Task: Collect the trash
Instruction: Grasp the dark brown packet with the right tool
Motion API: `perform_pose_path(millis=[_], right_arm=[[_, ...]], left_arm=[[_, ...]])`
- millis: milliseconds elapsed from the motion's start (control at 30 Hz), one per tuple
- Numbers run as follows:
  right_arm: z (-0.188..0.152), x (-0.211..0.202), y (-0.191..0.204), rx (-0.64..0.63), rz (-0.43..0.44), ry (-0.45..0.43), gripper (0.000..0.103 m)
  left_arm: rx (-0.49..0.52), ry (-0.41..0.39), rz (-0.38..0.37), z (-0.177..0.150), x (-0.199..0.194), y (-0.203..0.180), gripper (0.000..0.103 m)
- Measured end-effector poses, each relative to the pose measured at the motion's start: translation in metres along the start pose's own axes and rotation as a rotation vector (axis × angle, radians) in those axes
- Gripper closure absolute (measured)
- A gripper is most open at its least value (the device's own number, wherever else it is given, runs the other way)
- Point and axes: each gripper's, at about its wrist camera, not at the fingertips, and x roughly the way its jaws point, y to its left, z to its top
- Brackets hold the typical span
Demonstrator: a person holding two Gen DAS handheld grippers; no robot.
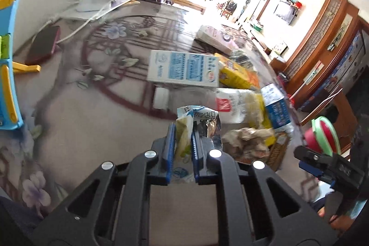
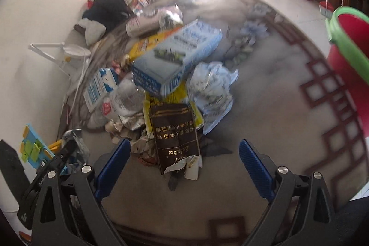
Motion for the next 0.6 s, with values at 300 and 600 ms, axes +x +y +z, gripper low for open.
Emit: perform_pose_path(millis=[300, 600], right_arm=[[-0.001, 0.023, 0.006, -0.022, 0.037, 0.045, 0.055], [-0.004, -0.001, 0.009, -0.052, 0.076, -0.018, 0.057]], left_arm=[[0.010, 0.021, -0.002, -0.004, 0.012, 0.006, 0.090], [0.004, 0.028, 0.006, -0.005, 0.015, 0.008, 0.090]])
